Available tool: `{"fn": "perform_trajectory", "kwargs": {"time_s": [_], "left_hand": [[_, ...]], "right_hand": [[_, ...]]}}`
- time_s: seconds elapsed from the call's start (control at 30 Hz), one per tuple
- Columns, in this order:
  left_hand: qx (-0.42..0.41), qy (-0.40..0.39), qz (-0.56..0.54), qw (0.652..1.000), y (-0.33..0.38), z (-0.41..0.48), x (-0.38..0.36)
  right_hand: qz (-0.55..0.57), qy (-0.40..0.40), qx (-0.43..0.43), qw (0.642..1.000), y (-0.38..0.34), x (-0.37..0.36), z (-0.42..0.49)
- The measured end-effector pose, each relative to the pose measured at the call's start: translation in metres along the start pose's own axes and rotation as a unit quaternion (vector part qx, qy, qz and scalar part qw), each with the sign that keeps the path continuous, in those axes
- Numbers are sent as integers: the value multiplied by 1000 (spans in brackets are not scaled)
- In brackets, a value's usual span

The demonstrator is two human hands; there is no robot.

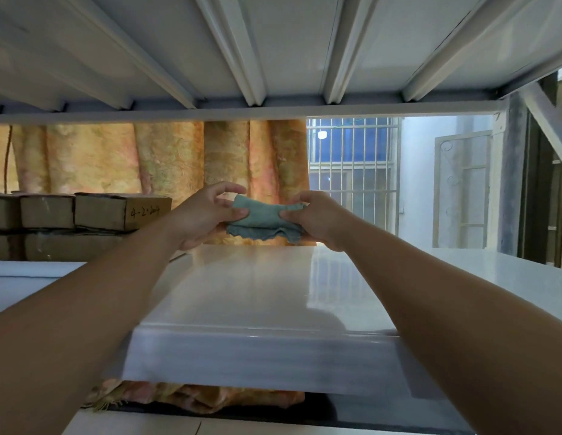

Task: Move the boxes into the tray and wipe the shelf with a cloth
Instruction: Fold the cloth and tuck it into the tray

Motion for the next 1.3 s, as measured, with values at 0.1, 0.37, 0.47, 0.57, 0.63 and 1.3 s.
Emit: {"fn": "perform_trajectory", "kwargs": {"time_s": [0.1,0.37,0.47,0.57,0.63,1.3], "left_hand": [[-31,42,-8,999,12,-1,11],[-18,151,-22,988,18,-21,88],[-13,156,-3,988,16,-38,134],[-26,130,18,991,15,-56,178],[-24,110,39,993,13,-67,206],[-104,97,386,912,-43,-68,248]], "right_hand": [[-15,39,11,999,-12,-2,0],[-74,46,22,996,-63,-61,-4],[-51,23,-6,998,-71,-105,-7],[-40,1,-29,999,-81,-147,-7],[-64,-12,-27,998,-88,-173,-5],[-259,-1,-23,966,-60,-253,11]]}}
Point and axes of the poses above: each hand's wrist, its own z-axis towards the middle knuckle, its own x-axis out of the back of the hand, y = z × x, the point moved 8 cm from there along z, towards the middle knuckle, and after that the axes turned 3 degrees about y, right-handed, at the moved point
